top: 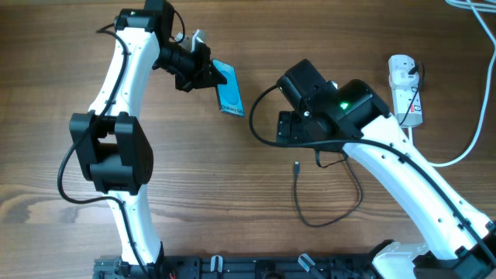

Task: Plug charger to phone and switch on socket
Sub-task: 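Move the right gripper over the black USB-C cable end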

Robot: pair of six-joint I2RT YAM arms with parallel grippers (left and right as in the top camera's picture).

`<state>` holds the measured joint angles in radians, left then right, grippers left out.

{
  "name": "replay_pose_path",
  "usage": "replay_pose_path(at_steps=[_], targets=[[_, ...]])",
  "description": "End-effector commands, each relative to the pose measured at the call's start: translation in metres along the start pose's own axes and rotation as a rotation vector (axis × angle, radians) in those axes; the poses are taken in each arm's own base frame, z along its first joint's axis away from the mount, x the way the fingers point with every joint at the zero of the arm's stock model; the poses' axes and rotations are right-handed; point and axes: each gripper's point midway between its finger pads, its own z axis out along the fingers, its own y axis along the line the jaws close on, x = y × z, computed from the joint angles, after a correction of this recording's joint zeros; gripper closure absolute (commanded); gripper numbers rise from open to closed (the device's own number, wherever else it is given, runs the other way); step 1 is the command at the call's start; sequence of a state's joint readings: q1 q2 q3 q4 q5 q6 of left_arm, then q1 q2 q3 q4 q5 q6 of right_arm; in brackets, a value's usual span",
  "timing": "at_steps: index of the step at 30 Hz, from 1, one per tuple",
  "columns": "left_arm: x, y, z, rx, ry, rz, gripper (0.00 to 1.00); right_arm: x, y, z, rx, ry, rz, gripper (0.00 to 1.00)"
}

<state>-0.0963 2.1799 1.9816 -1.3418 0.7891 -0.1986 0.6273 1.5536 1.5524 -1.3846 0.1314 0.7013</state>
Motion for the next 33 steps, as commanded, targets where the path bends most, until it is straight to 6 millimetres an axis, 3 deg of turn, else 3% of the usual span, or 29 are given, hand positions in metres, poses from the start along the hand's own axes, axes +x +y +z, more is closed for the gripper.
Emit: replay_pose_path(at_steps=[1,5,13,16,27,31,33], targets=[[0.001,-0.017,-0.016,0.030,-0.038,0.059,0.96,0.006,-0.003,0.006,0.019,0.032,-0.024,0.00],[0.001,-0.017,-0.016,0.030,-0.038,0.059,0.96,-0.003,0.004,0.007,-0.008,-0.001,-0.018,0.00],[0.002,-0.017,-0.016,0.030,-0.036,0.056,0.96,-0.057,0.048,-0.004,-0.191,-0.223,0.020,0.00],[0.002,-0.017,-0.016,0.030,-0.036,0.056,0.96,-0.067,0.056,-0.008,-0.226,-0.264,0.027,0.00],[0.001,-0.017,-0.016,0.034,-0.037,0.058,0.96,-0.068,0.056,-0.009,-0.230,-0.269,0.028,0.00],[0.008,-0.037,-0.017,0.148,-0.004,0.061,0.96,-0.068,0.056,-0.009,-0.230,-0.269,0.028,0.00],[0.008,-0.037,-0.018,0.151,-0.003,0.052,0.96,-0.068,0.057,-0.009,-0.230,-0.269,0.029,0.01]])
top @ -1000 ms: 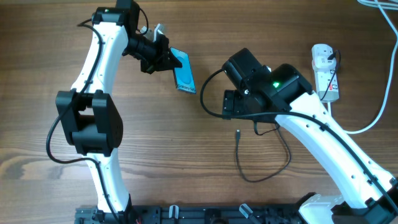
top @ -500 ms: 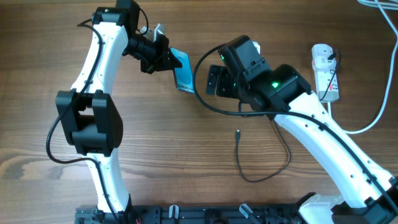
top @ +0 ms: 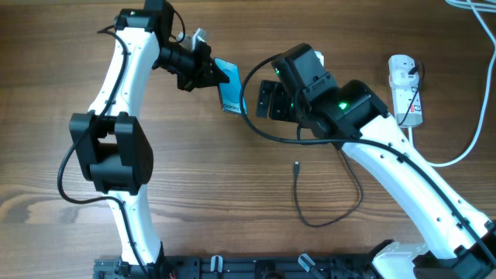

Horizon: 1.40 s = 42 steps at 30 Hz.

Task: Plug charger to phone and switch on socket
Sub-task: 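Move the right gripper over the black USB-C cable end, then grasp the USB-C plug with the right gripper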

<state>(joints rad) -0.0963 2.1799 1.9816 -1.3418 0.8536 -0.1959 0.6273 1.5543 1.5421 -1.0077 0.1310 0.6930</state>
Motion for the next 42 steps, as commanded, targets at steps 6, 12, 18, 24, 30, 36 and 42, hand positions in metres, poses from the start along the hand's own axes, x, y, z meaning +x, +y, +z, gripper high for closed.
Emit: replay_pose_path(at_steps=[6,12,18,24,30,36,42], targets=[[0.006,-0.028,-0.015,0.088,-0.014,0.046,0.96,0.018,0.007,0.010,-0.037,0.090,-0.046,0.00],[0.005,-0.029,-0.015,0.093,-0.017,-0.002,0.96,0.073,-0.032,0.042,0.086,0.272,-0.165,0.00],[-0.009,-0.008,-0.015,-0.032,-0.081,0.019,0.96,0.126,-0.072,0.063,0.237,0.429,-0.061,0.05],[-0.002,-0.022,-0.016,0.044,-0.055,0.307,0.96,0.149,-0.094,0.070,0.305,0.483,0.021,0.02],[0.007,-0.044,-0.032,0.243,-0.054,0.465,0.96,0.144,-0.115,0.066,0.308,0.534,0.057,0.00],[0.003,-0.039,-0.031,0.206,-0.064,0.476,0.96,0.143,-0.114,0.068,0.295,0.534,0.031,0.10],[0.004,-0.033,-0.030,0.176,-0.055,0.440,0.96,0.161,-0.118,0.080,0.280,0.554,0.063,0.30]])
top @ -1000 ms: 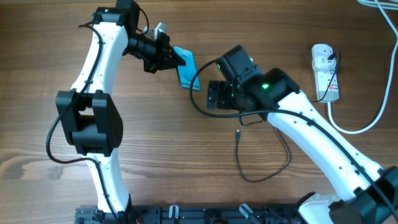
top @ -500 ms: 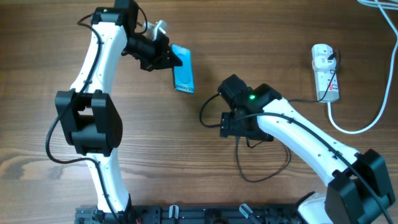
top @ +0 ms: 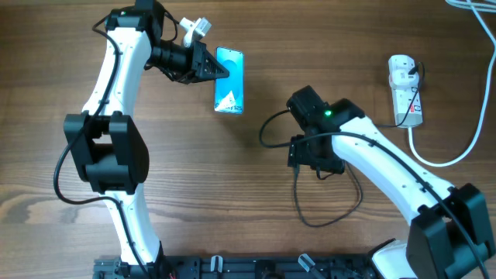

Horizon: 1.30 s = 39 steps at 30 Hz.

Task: Plug charger to phone and switch on socket
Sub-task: 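Grasp the USB-C plug with the right gripper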

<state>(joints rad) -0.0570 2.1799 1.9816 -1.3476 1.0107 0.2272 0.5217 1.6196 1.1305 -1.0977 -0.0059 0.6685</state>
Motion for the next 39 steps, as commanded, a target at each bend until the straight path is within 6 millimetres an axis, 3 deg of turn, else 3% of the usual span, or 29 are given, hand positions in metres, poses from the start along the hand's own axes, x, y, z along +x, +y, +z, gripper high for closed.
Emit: replay_pose_path(at_steps=[1,3,5,9,12,21,25,39], targets=[[-0.004,-0.019,-0.012,0.012,-0.033,0.049,0.96,0.016,0.000,0.025,-0.024,0.062,0.020,0.44],[-0.004,-0.019,-0.012,0.011,-0.036,0.053,0.96,0.025,0.002,0.029,-0.032,0.094,0.046,0.49],[-0.007,-0.021,-0.009,0.011,-0.039,0.073,0.96,0.027,0.009,0.030,-0.030,0.077,0.003,0.44],[-0.004,-0.022,0.001,-0.020,-0.016,0.097,0.96,0.024,0.010,0.039,-0.006,0.073,0.018,0.46],[-0.001,-0.017,0.008,-0.074,0.007,0.102,0.96,0.023,0.012,0.059,0.033,0.093,0.004,0.55],[-0.002,-0.016,0.007,-0.074,0.004,0.074,0.96,0.020,0.015,0.068,0.051,0.072,0.011,0.64],[-0.002,-0.015,0.007,-0.074,0.003,0.066,0.96,0.025,0.017,0.084,0.009,0.074,0.005,0.64],[0.000,-0.016,0.006,-0.074,0.009,0.057,0.96,0.020,0.018,0.085,0.007,0.048,-0.016,0.86]])
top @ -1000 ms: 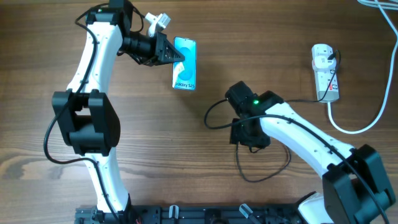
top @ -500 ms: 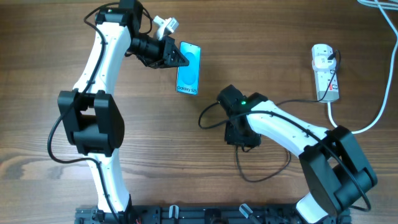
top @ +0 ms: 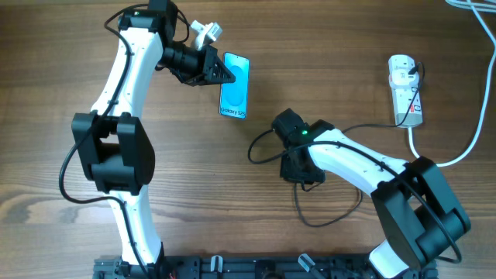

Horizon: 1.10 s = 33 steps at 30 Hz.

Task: Plug charger to phone and switch on socket
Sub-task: 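Grasp the USB-C plug with the right gripper, then lift the plug and bring it under the phone's bottom port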

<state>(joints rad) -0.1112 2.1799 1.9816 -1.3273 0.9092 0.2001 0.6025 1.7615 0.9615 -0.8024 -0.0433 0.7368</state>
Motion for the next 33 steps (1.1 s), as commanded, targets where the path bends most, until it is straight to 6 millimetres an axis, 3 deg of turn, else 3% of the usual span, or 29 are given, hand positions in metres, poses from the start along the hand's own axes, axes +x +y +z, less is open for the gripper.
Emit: replay_pose_path(at_steps=[1,13,19,22,25,27,28,30,33], targets=[[-0.005,-0.018,-0.014,0.018,-0.040,0.035,0.96,0.004,-0.005,0.009,0.022,0.012,-0.003,0.86],[-0.003,-0.019,-0.014,0.019,-0.033,0.026,0.96,-0.001,-0.004,0.009,0.021,-0.013,-0.007,0.88],[-0.002,-0.019,-0.014,0.021,-0.031,0.024,0.96,-0.002,-0.003,0.008,0.017,-0.016,-0.008,0.95],[-0.004,-0.038,-0.014,0.124,-0.044,0.076,0.96,-0.002,0.006,0.002,-0.023,-0.006,-0.052,0.96],[-0.009,-0.077,-0.025,0.355,-0.099,0.181,0.96,0.000,0.032,-0.034,-0.160,0.002,-0.153,0.96],[-0.012,-0.083,-0.028,0.382,-0.116,0.206,0.96,0.005,0.042,-0.065,-0.235,-0.016,-0.209,0.96],[-0.011,-0.087,-0.030,0.380,-0.122,0.217,0.96,0.011,0.045,-0.093,-0.293,-0.048,-0.254,0.96],[-0.009,-0.095,-0.035,0.379,-0.128,0.238,0.96,0.018,0.045,-0.130,-0.361,-0.115,-0.289,0.96],[0.001,-0.124,-0.037,0.384,-0.122,0.306,0.96,0.027,0.045,-0.179,-0.477,-0.237,-0.317,0.96]])
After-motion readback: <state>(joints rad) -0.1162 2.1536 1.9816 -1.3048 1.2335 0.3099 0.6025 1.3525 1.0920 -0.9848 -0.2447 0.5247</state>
